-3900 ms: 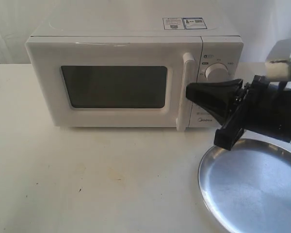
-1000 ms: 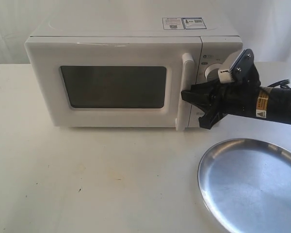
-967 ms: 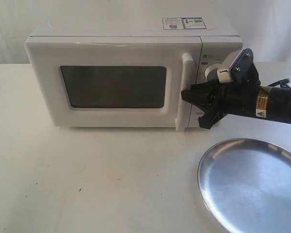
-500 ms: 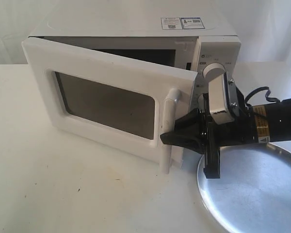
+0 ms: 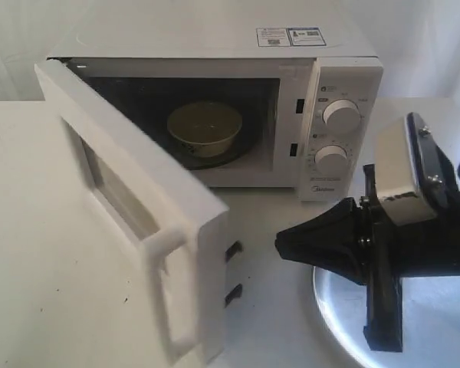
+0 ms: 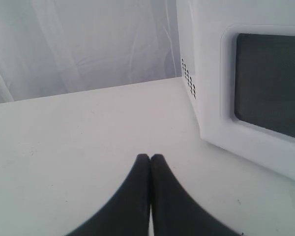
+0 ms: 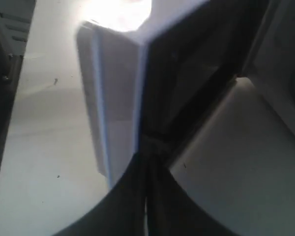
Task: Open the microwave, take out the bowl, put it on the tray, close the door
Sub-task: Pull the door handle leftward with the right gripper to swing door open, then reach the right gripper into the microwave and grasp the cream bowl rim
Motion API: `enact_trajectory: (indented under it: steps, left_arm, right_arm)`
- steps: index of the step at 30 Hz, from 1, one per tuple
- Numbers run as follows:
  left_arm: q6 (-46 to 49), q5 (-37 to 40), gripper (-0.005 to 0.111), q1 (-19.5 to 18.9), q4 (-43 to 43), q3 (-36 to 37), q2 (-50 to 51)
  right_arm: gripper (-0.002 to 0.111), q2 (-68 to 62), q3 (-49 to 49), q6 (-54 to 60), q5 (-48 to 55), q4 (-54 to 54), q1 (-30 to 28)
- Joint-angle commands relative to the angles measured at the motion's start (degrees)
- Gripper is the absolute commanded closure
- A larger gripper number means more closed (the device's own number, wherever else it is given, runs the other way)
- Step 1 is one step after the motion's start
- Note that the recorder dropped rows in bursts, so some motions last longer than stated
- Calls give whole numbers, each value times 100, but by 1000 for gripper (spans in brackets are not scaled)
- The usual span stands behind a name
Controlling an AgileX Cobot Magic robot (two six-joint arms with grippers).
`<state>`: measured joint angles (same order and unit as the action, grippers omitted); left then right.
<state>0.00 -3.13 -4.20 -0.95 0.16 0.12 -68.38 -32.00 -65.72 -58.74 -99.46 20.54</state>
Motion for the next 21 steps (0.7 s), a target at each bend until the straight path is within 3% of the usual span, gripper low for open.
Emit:
enact_trajectory:
  steps: [1, 3, 4, 5, 15, 21]
  left_arm:
    - [0, -29, 107, -1, 45, -16, -12]
    - [0, -29, 107, -1, 45, -16, -12]
    - [0, -29, 107, -1, 45, -16, -12]
    - [0, -29, 107, -1, 45, -16, -12]
    - [0, -29, 107, -1, 45, -16, -12]
    - [0, -29, 107, -1, 45, -16, -12]
  right_arm:
    - [108, 908, 473, -361, 1334, 664, -8]
    - [108, 999, 722, 249, 2275, 2362, 3]
    - [108, 918, 882, 1430, 2223, 3330, 3]
    - [108, 842, 940, 1855, 2060, 3648, 3]
    - [108, -1547, 247, 3493, 696, 5060, 202]
    - [108, -2644, -957, 4621, 1500, 5709, 1025]
